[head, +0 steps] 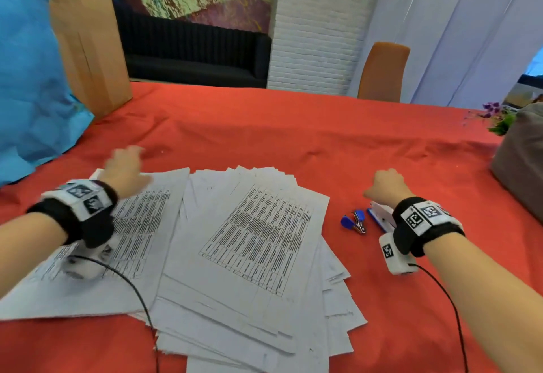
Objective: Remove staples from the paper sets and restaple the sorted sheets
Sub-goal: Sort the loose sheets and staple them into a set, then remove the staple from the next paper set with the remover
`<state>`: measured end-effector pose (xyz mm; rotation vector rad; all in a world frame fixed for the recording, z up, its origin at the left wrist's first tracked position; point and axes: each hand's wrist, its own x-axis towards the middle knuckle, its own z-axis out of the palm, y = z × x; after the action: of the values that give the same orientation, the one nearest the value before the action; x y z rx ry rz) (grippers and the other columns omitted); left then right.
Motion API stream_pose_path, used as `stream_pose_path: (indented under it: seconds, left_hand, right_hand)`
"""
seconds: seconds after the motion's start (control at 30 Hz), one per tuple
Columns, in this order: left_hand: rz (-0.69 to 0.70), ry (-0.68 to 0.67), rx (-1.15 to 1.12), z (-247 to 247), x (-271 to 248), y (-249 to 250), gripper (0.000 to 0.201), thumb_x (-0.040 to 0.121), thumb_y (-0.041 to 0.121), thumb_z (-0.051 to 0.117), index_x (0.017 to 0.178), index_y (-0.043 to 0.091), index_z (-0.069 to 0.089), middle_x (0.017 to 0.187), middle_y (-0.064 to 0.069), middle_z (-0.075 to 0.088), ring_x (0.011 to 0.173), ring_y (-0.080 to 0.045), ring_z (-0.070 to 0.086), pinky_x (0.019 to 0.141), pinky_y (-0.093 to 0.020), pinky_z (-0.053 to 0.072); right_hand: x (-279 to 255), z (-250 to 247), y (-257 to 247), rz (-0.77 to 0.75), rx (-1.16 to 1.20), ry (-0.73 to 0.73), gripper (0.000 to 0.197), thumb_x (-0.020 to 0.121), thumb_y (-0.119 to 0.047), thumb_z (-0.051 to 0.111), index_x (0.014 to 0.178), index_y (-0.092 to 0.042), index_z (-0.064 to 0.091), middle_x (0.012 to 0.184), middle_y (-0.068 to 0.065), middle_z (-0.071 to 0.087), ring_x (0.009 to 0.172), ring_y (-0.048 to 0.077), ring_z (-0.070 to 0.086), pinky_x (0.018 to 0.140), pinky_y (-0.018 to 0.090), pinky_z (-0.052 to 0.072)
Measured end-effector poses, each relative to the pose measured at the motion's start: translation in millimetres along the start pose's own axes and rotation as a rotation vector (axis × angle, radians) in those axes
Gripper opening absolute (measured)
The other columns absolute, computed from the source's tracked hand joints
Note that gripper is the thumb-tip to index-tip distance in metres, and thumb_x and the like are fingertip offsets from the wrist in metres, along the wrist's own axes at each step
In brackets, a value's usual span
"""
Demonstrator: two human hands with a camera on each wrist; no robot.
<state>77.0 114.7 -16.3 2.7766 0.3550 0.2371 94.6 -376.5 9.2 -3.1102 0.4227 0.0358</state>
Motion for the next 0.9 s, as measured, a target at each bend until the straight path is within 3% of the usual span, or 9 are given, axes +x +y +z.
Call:
stream_pose_path:
  seconds: [0.1,0.17,0.33,0.43,0.5,0.57,0.63,0.73,0.9]
  left_hand:
    - [0.176,-0.411,-0.055,22,-34,81,0.069,0.087,0.047,0.060,0.140,0.008,0.040,0.141,-0.009,0.046,0.125,-0.026,0.047,0.103,-0.031,0.036]
    - [0.142,-0.559,-0.004,37,-42,115,0.082,0.085,0.062,0.052,0.143,0.006,0.034,0.144,-0.009,0.042,0.126,-0.026,0.047,0.101,-0.031,0.037]
    - [0.064,-0.487,0.109,63,-41,136,0.092,0.068,0.064,0.070,0.130,0.006,0.036,0.127,-0.013,0.050,0.113,-0.028,0.051,0.094,-0.040,0.046]
    - [0.066,-0.494,-0.039,64,-47,136,0.046,0.076,0.043,0.074,0.099,0.012,0.050,0.097,-0.004,0.059,0.086,-0.020,0.058,0.068,-0.026,0.046]
    - [0.056,-0.479,-0.192,61,-49,130,0.027,0.082,0.027,0.072,0.073,0.018,0.048,0.075,0.000,0.051,0.064,-0.014,0.047,0.055,-0.022,0.036]
    - [-0.025,-0.496,-0.450,58,-54,122,0.025,0.083,0.012,0.070,0.071,0.018,0.050,0.071,-0.001,0.050,0.062,-0.015,0.047,0.057,-0.023,0.040]
    - [-0.120,-0.528,-0.656,49,-68,114,0.022,0.085,0.004,0.067,0.073,0.015,0.051,0.071,-0.005,0.051,0.061,-0.018,0.049,0.055,-0.023,0.044]
    - [-0.064,-0.642,-0.552,37,-102,106,0.020,0.087,0.007,0.065,0.076,0.012,0.049,0.062,-0.004,0.046,0.045,-0.012,0.045,0.036,-0.016,0.036]
    - [0.015,-0.867,-0.225,13,-126,95,0.029,0.087,0.026,0.066,0.103,0.004,0.055,0.070,-0.006,0.064,0.050,-0.012,0.062,0.054,-0.022,0.054]
  right_hand:
    - [-12,-10,-21,-0.068,0.020,-0.148,0.033,0.079,-0.029,0.073,0.071,-0.007,0.050,0.076,0.006,0.056,0.069,0.021,0.055,0.055,0.026,0.039]
    - [-24,-6,-30,-0.082,-0.073,-0.295,0.033,0.079,-0.035,0.074,0.077,-0.006,0.058,0.075,0.003,0.056,0.066,0.019,0.053,0.051,0.024,0.037]
    - [-32,16,-35,-0.108,-0.197,-0.345,0.045,0.087,-0.032,0.066,0.119,-0.001,0.061,0.112,0.010,0.065,0.102,0.025,0.062,0.067,0.024,0.045]
    - [-35,14,-36,-0.135,-0.177,-0.315,0.031,0.093,-0.026,0.058,0.109,0.000,0.063,0.109,0.014,0.066,0.099,0.026,0.063,0.072,0.028,0.047]
    - [-31,6,-38,-0.130,-0.051,-0.265,0.024,0.092,-0.024,0.057,0.076,-0.005,0.061,0.084,0.012,0.064,0.072,0.025,0.059,0.053,0.025,0.043]
    - [-24,0,-45,-0.155,0.180,-0.155,0.032,0.092,-0.022,0.057,0.065,-0.005,0.052,0.071,0.012,0.060,0.063,0.025,0.056,0.050,0.024,0.042]
    - [-24,-5,-60,-0.236,0.639,-0.167,0.021,0.092,-0.019,0.059,0.078,-0.003,0.057,0.072,0.012,0.061,0.070,0.026,0.063,0.063,0.030,0.052]
    - [-41,-5,-90,-0.284,1.225,-0.502,0.017,0.092,-0.015,0.062,0.102,-0.001,0.056,0.089,0.010,0.056,0.084,0.028,0.068,0.076,0.034,0.059]
    - [-56,29,-132,-0.267,1.149,-0.745,0.021,0.090,-0.010,0.064,0.105,0.000,0.053,0.101,0.015,0.049,0.075,0.025,0.064,0.076,0.038,0.059]
